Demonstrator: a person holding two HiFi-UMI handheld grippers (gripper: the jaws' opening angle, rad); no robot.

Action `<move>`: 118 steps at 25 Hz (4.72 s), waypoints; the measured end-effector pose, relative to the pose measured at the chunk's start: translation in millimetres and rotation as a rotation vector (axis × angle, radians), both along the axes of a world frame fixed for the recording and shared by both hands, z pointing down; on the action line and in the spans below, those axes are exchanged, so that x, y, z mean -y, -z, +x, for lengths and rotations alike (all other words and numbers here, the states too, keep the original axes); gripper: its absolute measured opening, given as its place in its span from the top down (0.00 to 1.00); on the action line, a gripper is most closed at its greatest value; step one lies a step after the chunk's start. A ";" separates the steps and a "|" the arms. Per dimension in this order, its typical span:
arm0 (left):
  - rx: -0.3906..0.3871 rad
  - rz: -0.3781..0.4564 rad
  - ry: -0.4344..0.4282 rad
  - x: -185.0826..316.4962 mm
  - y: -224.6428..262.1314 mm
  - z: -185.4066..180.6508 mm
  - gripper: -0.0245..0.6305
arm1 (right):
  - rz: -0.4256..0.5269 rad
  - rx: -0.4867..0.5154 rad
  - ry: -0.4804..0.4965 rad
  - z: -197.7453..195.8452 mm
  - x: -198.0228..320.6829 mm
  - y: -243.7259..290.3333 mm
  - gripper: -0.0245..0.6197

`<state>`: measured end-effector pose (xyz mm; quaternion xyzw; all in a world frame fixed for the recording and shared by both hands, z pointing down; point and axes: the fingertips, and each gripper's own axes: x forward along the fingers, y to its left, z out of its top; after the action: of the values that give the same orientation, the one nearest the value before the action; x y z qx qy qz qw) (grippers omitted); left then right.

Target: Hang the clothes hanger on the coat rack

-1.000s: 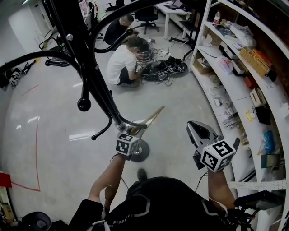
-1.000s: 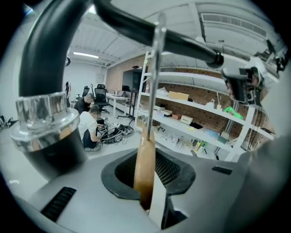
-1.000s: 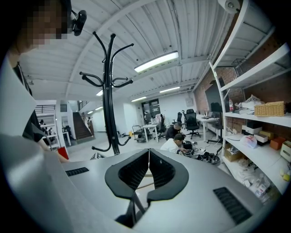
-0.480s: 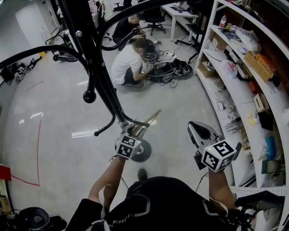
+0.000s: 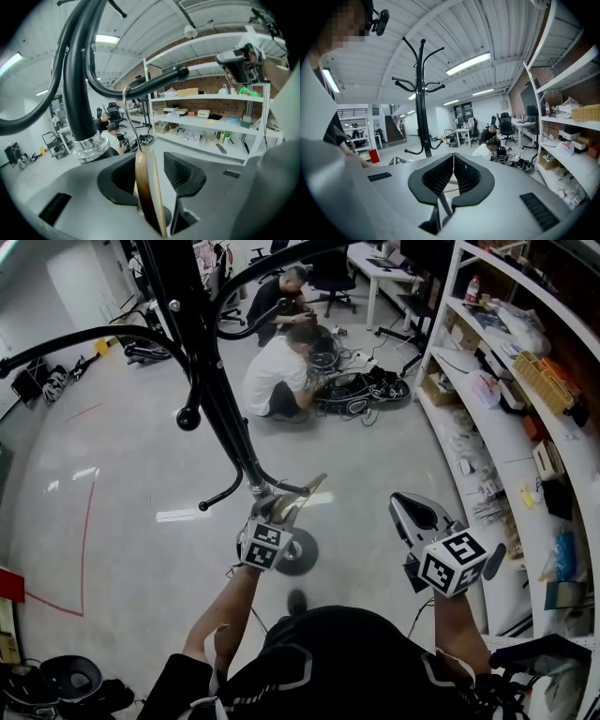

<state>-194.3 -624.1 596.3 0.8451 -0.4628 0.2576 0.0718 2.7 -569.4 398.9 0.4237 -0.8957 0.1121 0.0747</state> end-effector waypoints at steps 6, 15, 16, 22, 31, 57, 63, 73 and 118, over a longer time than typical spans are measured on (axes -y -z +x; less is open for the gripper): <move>-0.042 -0.036 0.080 1.2 -2.4 -11.9 0.75 | -0.002 0.011 0.012 5.2 -8.2 -0.6 0.95; -0.075 -0.040 0.164 4.9 -0.9 -23.2 0.87 | 0.001 0.015 0.003 15.3 -12.4 0.3 0.95; -0.071 -0.041 0.164 4.6 -1.5 -23.5 0.87 | 0.001 0.016 0.003 16.4 -12.9 0.0 0.95; -0.065 -0.027 0.164 4.2 3.4 -23.2 0.87 | 0.000 0.021 0.013 16.4 -13.4 -0.6 0.95; -0.004 0.075 0.191 -18.6 27.7 -26.1 0.75 | 0.014 0.035 0.071 15.9 -19.8 0.0 0.95; -0.416 0.329 0.368 -388.6 196.4 -36.7 0.96 | 0.033 0.049 0.288 -32.2 -247.2 14.3 0.95; -0.459 0.340 0.297 -474.7 212.0 7.9 0.96 | 0.060 0.044 0.298 -10.7 -335.2 22.2 0.95; -0.426 0.332 0.273 -592.3 242.3 89.8 0.96 | 0.115 0.047 0.382 40.5 -458.4 39.2 0.95; -0.413 0.176 0.186 -1074.1 220.1 239.6 0.96 | 0.042 0.059 0.120 234.5 -959.8 21.7 0.95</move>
<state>45.3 450.0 376.2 0.8367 -0.5348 0.0304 0.1144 237.2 390.4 377.2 0.3674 -0.9234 0.1010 0.0457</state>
